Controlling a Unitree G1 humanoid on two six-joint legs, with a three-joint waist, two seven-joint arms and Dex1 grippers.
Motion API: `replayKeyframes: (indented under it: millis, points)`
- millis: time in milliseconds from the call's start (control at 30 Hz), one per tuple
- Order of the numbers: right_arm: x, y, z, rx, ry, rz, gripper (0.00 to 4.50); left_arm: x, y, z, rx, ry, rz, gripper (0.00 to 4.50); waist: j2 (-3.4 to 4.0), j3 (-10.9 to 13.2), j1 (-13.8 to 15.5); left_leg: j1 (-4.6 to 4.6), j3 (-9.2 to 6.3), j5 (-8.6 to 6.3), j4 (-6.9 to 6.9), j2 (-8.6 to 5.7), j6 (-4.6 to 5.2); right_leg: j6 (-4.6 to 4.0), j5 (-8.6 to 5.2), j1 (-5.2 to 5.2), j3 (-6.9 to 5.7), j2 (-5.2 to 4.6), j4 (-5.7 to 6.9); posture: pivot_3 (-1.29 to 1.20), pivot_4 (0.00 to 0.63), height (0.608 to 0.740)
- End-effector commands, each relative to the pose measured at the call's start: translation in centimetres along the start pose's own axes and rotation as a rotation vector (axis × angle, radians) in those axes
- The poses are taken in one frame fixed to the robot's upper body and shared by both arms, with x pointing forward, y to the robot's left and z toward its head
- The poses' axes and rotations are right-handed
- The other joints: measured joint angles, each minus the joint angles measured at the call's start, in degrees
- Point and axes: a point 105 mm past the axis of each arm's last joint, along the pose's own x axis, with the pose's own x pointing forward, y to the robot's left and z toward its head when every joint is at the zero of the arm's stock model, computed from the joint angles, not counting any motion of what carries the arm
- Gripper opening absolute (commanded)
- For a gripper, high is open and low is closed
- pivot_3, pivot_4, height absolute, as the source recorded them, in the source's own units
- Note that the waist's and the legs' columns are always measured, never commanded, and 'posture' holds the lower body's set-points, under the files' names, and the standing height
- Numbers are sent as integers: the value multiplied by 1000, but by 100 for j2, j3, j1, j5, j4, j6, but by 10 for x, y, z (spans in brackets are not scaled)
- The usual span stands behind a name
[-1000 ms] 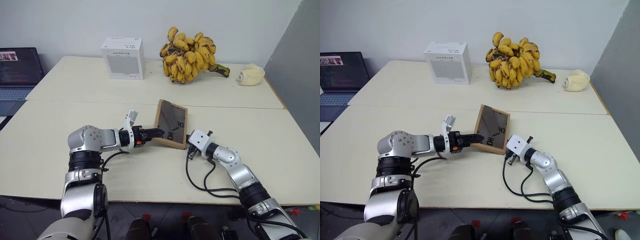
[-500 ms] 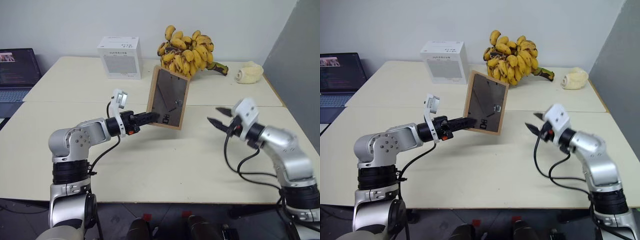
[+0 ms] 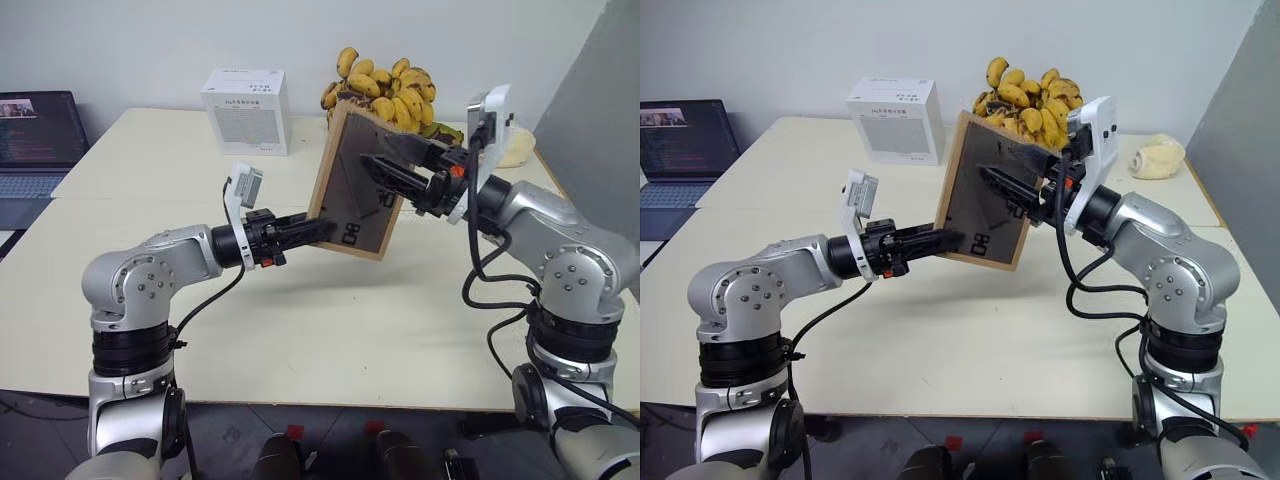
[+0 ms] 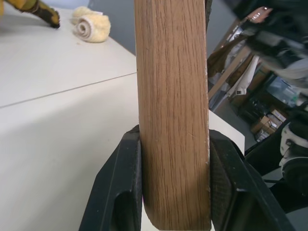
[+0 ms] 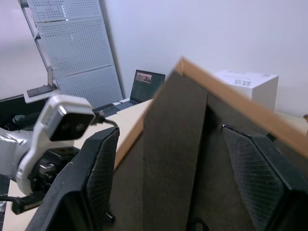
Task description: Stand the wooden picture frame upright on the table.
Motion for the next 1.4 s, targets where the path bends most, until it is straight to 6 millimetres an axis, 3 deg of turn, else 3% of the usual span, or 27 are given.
replayKeyframes:
  millis: [33, 167, 467, 733, 933, 1000, 1100, 1233, 1400]
  points:
    - [3, 0, 7, -30, -38, -1, 3560, 1, -19, 19, 82, -41, -72, 1300, 2, 1, -7, 0, 0, 0, -1, 0, 0, 0, 0, 0, 0, 0, 0, 0, 150, 740]
    - [7, 3, 6, -14, -51, 3, 3560, 2, -18, 20, 80, -46, -68, 1300, 2, 2, -7, -1, 0, 0, -1, 0, 0, -1, 1, -1, 0, 0, -1, 0, 150, 740]
    - [7, 19, 11, 22, -97, 15, 3560, 18, 17, 20, 64, -51, 15, 1300, 3, 2, 7, -1, 0, 0, 0, 0, 0, -2, 1, -1, -1, 1, 0, 0, 150, 740]
    - [-3, 13, 2, 34, -73, -56, 3560, 25, 30, 27, 56, -71, 26, 1300, 4, 2, 2, -2, 2, 0, -16, 0, 0, -4, 0, -6, 0, 1, -4, 0, 150, 740]
    - [-6, -2, -12, -39, 1, -118, 3560, 27, 23, 31, 53, -79, -3, 1300, 5, 3, 2, -2, 3, 0, -25, 0, 0, -6, -2, -10, 0, 1, -4, 0, 150, 740]
    - [-6, -7, -14, -38, 8, -128, 3901, 27, 22, 31, 55, -78, -6, 1300, 5, 3, 2, -2, 2, 0, -25, 0, 0, -6, -2, -10, 0, 1, -4, 0, 150, 740]
    - [-7, -12, -15, -126, 51, -144, 4429, 26, 23, 31, 51, -79, 0, 1300, 5, 3, 2, -2, 3, 0, -24, -1, 0, -5, -2, -10, 0, 1, -4, 0, 150, 740]
    - [-20, -18, -22, -279, 155, -135, 4429, 22, 27, 26, 46, -55, 29, 1300, 6, 4, 4, -2, 3, 0, -26, 0, 0, -5, -2, -11, 0, 1, -7, 0, 150, 740]
    - [-53, -27, -34, -526, 327, -76, 4429, 11, 33, 17, 14, 0, 81, 1300, 5, 5, 21, -3, 4, 0, -44, 0, 0, -3, -3, -5, 0, 0, -38, 0, 150, 740]
